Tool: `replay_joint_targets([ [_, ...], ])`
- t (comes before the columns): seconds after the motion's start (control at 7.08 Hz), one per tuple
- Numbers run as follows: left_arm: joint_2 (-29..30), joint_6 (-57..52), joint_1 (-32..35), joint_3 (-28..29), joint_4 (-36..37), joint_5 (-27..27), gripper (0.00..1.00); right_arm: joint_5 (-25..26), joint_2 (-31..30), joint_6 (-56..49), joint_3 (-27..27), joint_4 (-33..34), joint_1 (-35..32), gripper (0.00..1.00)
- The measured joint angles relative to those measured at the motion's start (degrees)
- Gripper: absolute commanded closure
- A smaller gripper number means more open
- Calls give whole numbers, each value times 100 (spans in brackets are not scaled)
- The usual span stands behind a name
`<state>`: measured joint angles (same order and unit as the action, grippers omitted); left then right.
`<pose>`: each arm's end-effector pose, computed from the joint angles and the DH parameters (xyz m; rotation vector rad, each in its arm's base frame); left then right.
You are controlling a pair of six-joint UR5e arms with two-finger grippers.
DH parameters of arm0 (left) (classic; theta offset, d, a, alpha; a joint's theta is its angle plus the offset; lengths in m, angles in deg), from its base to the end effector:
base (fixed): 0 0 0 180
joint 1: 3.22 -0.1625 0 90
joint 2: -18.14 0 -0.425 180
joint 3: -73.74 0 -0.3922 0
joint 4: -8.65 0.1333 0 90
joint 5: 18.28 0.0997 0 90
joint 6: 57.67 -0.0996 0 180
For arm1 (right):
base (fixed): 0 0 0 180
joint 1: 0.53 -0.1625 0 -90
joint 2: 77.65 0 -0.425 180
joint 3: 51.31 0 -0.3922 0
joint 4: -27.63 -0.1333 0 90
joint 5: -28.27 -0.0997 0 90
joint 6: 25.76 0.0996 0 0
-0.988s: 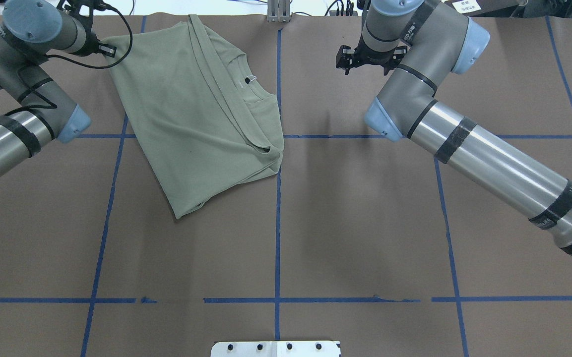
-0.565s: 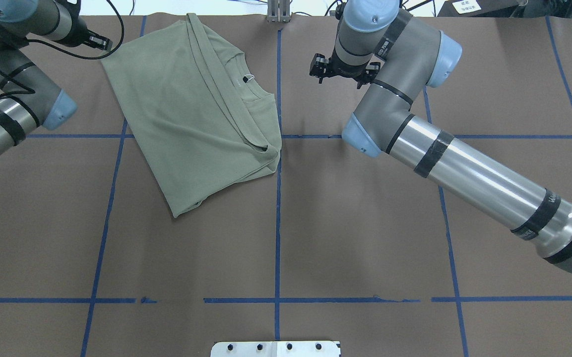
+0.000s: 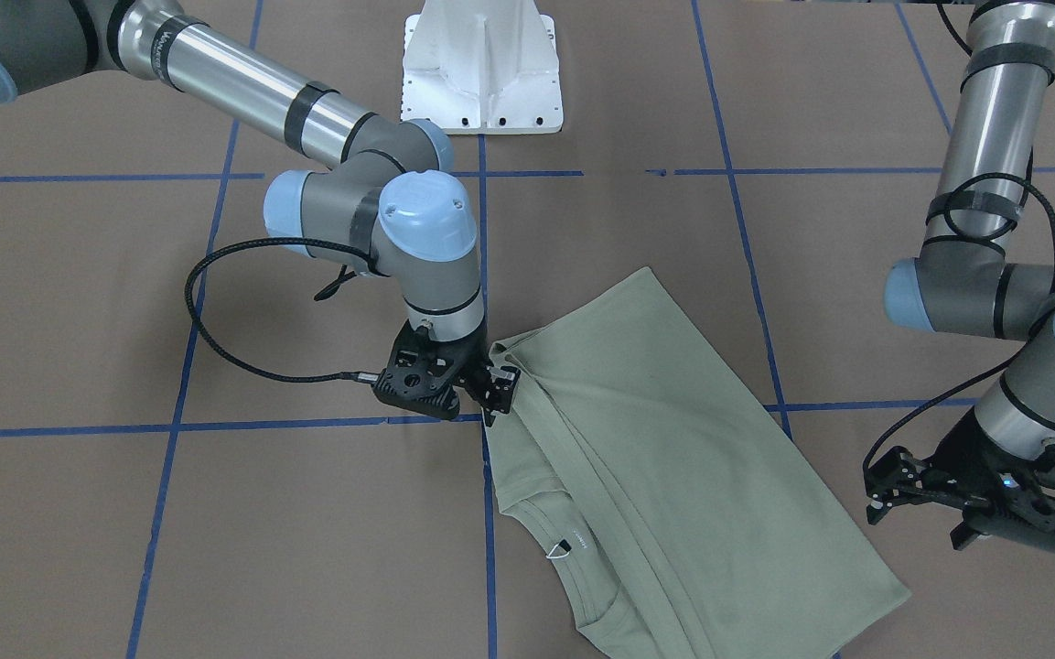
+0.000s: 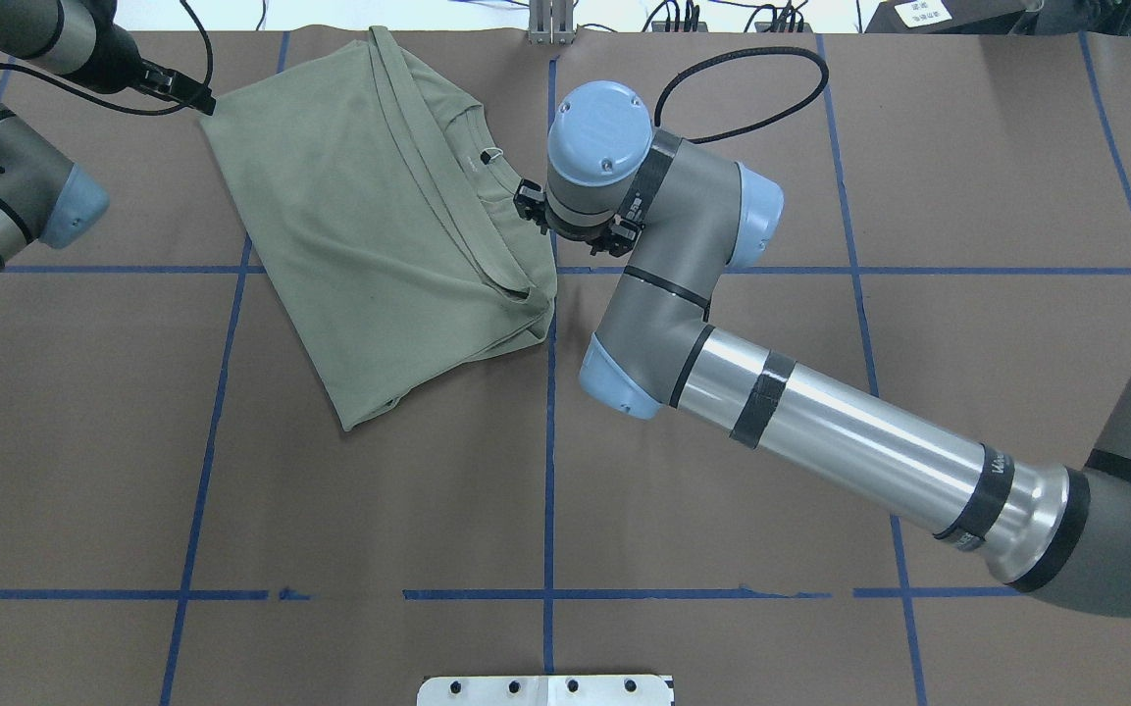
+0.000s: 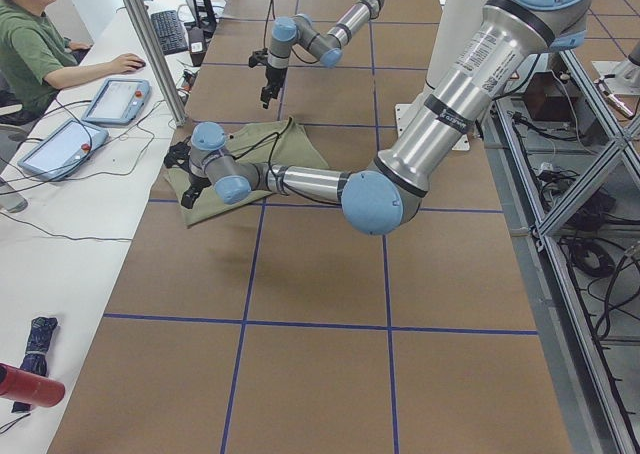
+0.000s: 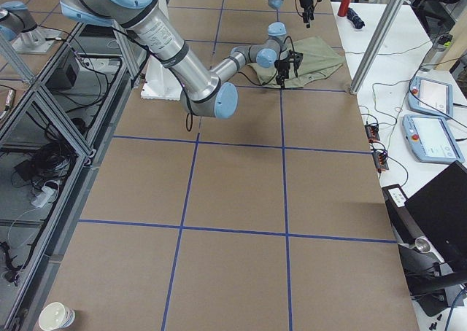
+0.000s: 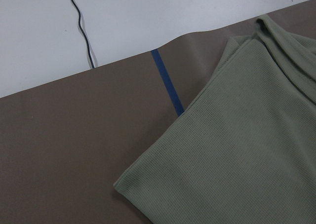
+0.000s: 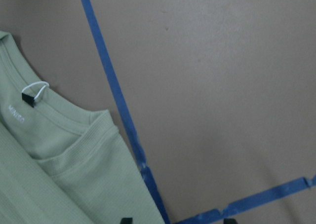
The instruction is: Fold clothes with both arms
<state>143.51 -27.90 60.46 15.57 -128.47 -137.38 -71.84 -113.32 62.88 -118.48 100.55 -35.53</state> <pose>0.2644 -0.7260 0.4629 0.5396 0.8241 0.1691 -0.6046 -0.5647 0.1955 0.1074 -0.8637 0.4753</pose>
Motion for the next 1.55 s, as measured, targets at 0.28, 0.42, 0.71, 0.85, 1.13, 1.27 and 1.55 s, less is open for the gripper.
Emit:
replay_joint_targets([
  [0.28, -14, -1, 3, -14, -6, -14, 0, 259, 255, 101, 304, -4, 244, 44],
  [0.42, -18, -4, 3, -17, -7, -14, 0, 305, 305, 96, 391, 2, 292, 45],
  [0.71, -21, -2, 4, -19, -7, -14, 0, 358, 306, -90, 457, 24, 314, 45],
  [0.85, -21, 5, 4, -19, -7, -14, 0, 368, 274, -188, 464, 32, 317, 47],
  [1.13, -22, 7, 4, -20, -7, -8, 0, 389, 215, -232, 468, 32, 329, 77],
  [1.27, -22, 9, 4, -20, -7, -7, 0, 393, 213, -233, 467, 28, 332, 91],
  [1.55, -22, 13, 4, -22, -8, -9, 0, 398, 216, -229, 466, 23, 346, 100],
])
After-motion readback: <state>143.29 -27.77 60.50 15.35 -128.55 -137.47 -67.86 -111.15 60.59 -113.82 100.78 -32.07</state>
